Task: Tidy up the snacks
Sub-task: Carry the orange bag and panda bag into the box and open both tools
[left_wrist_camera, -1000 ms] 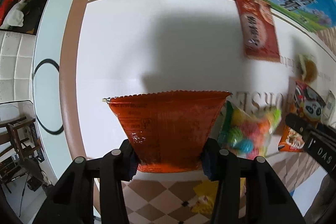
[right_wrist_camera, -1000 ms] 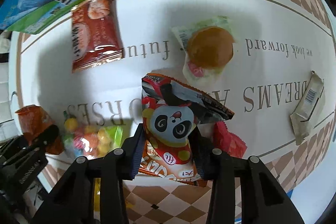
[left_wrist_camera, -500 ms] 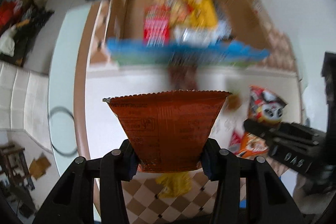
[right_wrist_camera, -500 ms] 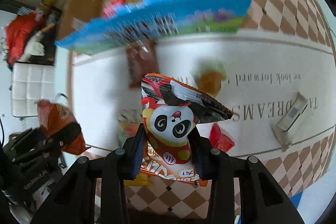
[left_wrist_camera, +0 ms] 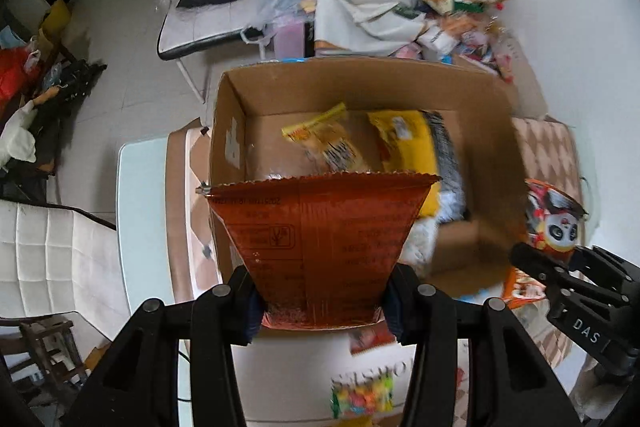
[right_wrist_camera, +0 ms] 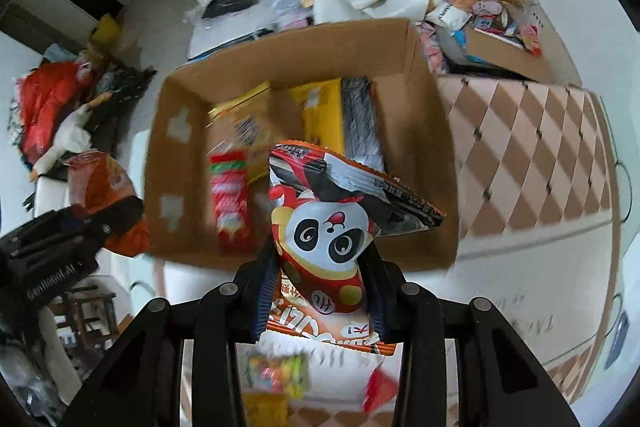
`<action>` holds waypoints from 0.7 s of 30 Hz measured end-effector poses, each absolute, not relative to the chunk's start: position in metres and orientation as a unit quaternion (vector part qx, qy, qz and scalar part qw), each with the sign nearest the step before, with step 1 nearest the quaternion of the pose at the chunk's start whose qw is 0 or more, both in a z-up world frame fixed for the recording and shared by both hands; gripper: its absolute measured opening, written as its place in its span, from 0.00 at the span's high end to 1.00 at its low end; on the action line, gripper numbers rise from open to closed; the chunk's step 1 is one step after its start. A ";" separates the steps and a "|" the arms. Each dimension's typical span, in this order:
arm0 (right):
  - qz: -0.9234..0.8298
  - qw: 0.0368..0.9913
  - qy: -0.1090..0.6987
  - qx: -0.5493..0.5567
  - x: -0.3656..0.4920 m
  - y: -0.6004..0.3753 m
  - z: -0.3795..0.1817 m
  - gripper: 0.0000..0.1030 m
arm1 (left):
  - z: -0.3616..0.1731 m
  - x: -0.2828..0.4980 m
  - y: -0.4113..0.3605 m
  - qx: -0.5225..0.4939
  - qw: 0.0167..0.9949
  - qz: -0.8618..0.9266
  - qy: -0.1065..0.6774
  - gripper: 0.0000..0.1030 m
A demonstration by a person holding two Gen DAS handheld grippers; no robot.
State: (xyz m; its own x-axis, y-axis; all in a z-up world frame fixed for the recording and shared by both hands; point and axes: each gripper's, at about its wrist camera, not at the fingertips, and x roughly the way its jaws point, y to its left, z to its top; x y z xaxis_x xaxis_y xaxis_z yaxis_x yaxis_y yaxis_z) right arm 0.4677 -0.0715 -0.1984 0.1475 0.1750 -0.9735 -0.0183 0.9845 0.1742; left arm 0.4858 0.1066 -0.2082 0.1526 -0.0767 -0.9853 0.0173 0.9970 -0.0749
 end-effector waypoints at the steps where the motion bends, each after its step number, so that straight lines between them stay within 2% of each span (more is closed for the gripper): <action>1: 0.059 0.752 0.653 0.058 0.475 -0.073 -0.205 0.60 | -0.213 0.495 0.108 -0.016 0.755 -0.028 0.655 0.57; 12: 0.028 0.711 0.702 0.028 0.521 -0.081 -0.282 0.60 | -0.287 0.561 0.128 0.004 0.699 0.004 0.715 0.56; 21: 0.027 0.699 0.714 0.021 0.528 -0.080 -0.302 0.60 | -0.315 0.578 0.132 0.013 0.677 0.015 0.735 0.55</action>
